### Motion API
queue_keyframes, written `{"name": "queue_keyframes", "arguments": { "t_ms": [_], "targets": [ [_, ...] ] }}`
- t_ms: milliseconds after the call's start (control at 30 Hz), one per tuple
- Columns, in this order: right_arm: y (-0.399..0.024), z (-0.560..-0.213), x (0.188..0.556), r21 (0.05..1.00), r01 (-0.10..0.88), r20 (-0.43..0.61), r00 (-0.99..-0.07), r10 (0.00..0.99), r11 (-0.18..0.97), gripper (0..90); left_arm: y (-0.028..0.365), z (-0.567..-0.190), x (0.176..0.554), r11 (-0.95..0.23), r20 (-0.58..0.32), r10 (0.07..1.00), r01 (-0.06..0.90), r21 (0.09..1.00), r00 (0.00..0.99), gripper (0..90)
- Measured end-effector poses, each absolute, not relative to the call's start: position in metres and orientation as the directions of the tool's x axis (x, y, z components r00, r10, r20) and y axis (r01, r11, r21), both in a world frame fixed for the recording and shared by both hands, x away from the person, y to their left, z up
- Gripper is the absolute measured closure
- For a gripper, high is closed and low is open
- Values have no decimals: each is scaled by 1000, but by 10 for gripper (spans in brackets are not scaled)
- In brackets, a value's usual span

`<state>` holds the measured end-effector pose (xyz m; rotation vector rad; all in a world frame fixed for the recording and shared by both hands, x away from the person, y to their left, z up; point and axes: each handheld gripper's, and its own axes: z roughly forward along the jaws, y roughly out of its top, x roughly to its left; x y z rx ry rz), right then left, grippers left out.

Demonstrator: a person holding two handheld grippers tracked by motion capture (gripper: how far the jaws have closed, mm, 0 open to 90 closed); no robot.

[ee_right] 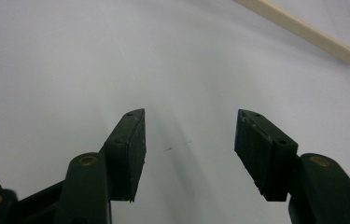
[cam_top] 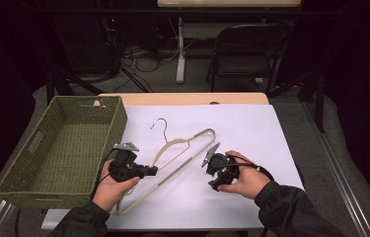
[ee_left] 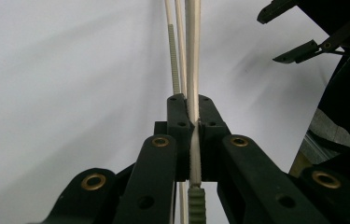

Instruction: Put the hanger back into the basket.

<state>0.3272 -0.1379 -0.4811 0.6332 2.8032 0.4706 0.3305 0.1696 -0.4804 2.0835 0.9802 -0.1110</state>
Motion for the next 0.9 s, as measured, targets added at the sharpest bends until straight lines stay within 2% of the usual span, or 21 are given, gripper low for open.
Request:
{"name": "queue_keyframes", "arguments": {
  "t_ms": [300,900],
  "targets": [
    [-142,-480,327,371,384,-148,-874,462,846,431,184,-466,330,-308,-454,598,712,631,661,870],
    [-144,-478,326,367,395,-149,-869,472,842,431,216,-420,315,-303,-465,595,718,626,656,870]
  ]
}}
